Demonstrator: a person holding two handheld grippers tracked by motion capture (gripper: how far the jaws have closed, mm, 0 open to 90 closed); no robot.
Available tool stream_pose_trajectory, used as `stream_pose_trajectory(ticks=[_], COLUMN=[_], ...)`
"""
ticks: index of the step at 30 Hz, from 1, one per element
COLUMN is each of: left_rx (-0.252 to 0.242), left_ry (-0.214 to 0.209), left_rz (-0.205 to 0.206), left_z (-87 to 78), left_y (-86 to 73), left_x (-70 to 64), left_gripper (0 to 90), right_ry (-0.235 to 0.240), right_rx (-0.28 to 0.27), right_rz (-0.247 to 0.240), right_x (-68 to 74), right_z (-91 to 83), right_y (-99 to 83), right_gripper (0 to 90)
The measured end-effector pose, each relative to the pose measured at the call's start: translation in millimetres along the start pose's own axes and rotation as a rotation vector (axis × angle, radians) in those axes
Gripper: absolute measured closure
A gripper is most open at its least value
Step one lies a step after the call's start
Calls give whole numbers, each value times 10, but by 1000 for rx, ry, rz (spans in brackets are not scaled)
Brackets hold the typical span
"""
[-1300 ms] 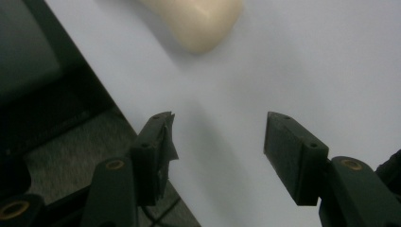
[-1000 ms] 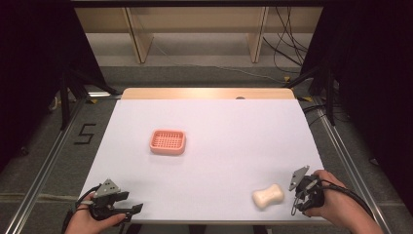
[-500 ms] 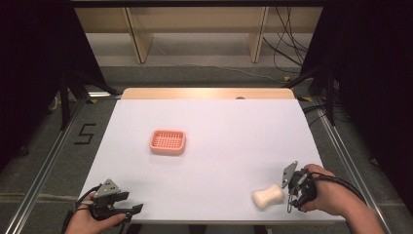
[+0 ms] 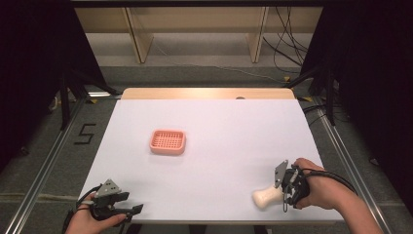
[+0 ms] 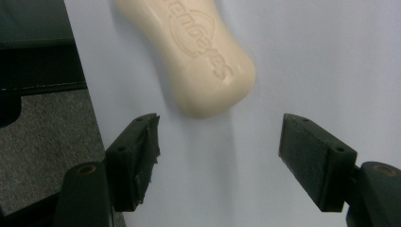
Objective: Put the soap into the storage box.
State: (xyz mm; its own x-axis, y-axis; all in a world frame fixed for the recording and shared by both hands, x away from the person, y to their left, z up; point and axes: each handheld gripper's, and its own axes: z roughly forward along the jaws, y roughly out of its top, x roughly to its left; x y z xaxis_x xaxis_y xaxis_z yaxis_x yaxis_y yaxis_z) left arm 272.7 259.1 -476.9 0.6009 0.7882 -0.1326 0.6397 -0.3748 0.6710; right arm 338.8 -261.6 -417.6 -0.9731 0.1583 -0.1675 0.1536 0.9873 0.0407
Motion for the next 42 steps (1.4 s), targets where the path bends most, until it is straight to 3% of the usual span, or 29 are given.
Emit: stream_pose_trajectory(ticks=[4, 6, 9, 12, 14, 18, 19, 21, 22, 25, 26, 27, 28, 29, 30, 31, 32, 33, 35, 37, 42], left_rx=[0, 1, -1, 1, 4, 5, 4, 13, 17, 2, 0, 15, 15, 12, 7, 2, 2, 12, 13, -1, 3], left_ry=[-1, 1, -8, 0, -3, -1, -14, -13, -13, -12, -11, -13, -13, -13, -12, -11, -11, -12, -13, -13, -5], left_rz=[3, 6, -28, 3, -24, -21, -4, 8, 13, -5, -5, 12, 12, 10, 2, -2, -2, 9, 12, -2, 10], left_z=[0, 3, 2, 0, 5, 8, 4, -6, -9, 1, 4, -8, -8, -6, -2, 0, 0, -8, -7, 2, 8], left_y=[0, 2, -5, 0, -5, -5, -4, -1, -2, -5, -4, -2, -2, -2, -3, -4, -4, -2, -1, -4, 0], left_x=[1, 4, -19, 1, -15, -15, -15, -10, -5, -15, -16, -8, -8, -9, -14, -16, -16, -9, -7, -19, -8], left_gripper=[284, 284, 283, 284, 283, 283, 283, 282, 282, 282, 282, 282, 282, 282, 282, 282, 282, 282, 282, 282, 282], right_ry=[13, 10, 21, 26, 36, 46, 43, 42, 43, 55, 54, 59, 59, 64, 66, 83, 83, 75, 90, 82, 90], right_rx=[20, 2, 13, -8, -16, -16, -16, 3, -8, -10, 8, -11, -11, 17, 5, 32, 32, 13, 29, 40, 31], right_rz=[34, -50, -11, -56, -79, -75, -101, -70, -118, -136, -97, -161, -161, -125, -133, -103, -103, -145, -114, -127, -135], right_x=[22, -21, 16, -3, -13, -3, -16, 12, -6, -1, 29, -7, -7, 15, 12, 32, 32, 8, 19, 10, -7], right_z=[-2, 28, 35, 51, 65, 85, 102, 109, 131, 172, 178, 203, 203, 216, 228, 224, 224, 255, 268, 279, 319], right_y=[50, 108, 166, 222, 249, 282, 305, 326, 343, 382, 387, 407, 407, 416, 426, 432, 432, 447, 449, 454, 452], right_gripper=[300, 296, 295, 295, 296, 295, 296, 295, 295, 296, 296, 296, 296, 298, 301, 303, 303, 306, 311, 316, 323])
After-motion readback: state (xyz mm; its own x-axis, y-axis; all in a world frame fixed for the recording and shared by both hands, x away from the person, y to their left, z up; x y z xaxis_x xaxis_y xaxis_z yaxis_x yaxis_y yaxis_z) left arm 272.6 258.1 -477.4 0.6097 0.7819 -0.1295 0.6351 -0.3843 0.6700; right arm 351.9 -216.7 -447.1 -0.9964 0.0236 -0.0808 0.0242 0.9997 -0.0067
